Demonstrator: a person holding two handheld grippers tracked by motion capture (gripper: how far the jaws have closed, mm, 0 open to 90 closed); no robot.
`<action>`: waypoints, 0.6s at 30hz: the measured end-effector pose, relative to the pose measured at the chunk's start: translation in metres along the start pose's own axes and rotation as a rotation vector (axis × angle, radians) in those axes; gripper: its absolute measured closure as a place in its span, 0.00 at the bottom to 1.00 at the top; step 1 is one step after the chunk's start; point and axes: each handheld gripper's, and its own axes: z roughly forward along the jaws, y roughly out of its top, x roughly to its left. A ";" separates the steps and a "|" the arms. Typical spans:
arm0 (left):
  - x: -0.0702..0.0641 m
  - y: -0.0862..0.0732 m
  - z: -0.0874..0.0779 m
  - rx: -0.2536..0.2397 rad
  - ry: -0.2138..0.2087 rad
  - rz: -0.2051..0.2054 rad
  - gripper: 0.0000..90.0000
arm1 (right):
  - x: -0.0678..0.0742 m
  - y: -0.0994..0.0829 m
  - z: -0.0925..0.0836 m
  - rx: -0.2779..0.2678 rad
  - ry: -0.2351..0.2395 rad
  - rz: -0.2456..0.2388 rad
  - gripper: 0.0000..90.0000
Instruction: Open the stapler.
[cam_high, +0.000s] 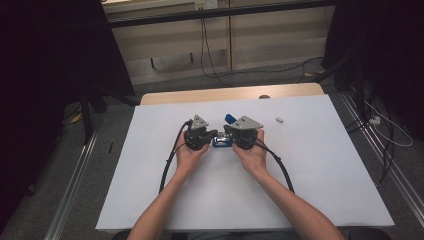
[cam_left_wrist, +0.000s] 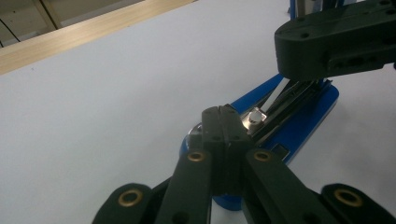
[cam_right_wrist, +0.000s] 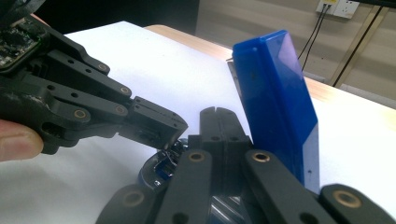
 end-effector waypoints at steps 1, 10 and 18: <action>0.000 0.000 0.000 0.001 0.000 -0.001 1.00 | -0.001 0.000 -0.001 -0.003 -0.003 0.001 1.00; 0.000 -0.001 0.000 -0.005 0.003 0.004 1.00 | -0.007 0.000 -0.009 -0.015 -0.023 0.009 1.00; 0.000 -0.001 0.000 -0.008 0.001 0.006 1.00 | -0.011 0.000 -0.013 -0.017 -0.039 0.013 1.00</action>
